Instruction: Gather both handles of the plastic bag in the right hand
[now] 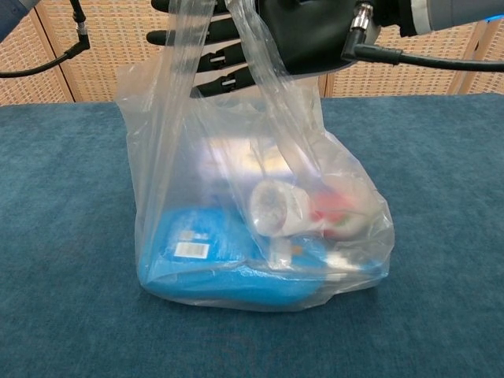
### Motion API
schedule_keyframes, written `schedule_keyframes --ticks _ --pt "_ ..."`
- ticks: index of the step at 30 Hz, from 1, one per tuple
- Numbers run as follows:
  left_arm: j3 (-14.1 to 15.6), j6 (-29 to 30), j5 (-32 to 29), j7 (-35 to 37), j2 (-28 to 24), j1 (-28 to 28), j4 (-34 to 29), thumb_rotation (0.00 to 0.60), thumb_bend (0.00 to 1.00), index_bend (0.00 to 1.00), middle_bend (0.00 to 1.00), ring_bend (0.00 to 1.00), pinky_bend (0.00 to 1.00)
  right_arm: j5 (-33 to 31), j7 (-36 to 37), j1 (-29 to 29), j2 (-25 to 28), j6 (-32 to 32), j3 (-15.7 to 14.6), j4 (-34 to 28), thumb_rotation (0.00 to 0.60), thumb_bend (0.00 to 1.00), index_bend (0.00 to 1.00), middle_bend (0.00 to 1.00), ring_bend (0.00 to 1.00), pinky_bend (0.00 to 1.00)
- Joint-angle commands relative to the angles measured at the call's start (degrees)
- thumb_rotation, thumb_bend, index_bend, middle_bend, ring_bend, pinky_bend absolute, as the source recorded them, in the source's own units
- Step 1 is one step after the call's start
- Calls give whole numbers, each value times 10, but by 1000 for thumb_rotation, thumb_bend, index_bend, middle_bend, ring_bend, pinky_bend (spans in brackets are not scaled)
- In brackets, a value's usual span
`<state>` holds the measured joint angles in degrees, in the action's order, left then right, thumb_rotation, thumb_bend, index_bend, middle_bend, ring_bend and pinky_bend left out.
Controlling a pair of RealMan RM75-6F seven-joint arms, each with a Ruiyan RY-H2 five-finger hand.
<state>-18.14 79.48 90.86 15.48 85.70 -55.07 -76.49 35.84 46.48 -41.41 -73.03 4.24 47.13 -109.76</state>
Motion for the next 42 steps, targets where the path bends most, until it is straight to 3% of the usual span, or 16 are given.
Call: schedule_keyframes --ticks 1,42 --pt "1 -1 0 0 0 0 1 599 0 0 0 0 0 -1 1 2 -1 -4 3 0 600 0 213 217 109 8" --pt "14 -13 6 -17 -1 1 9 600 0 0 0 0 0 -15 -2 25 -4 -48 37 5 600 0 213 232 119 44"
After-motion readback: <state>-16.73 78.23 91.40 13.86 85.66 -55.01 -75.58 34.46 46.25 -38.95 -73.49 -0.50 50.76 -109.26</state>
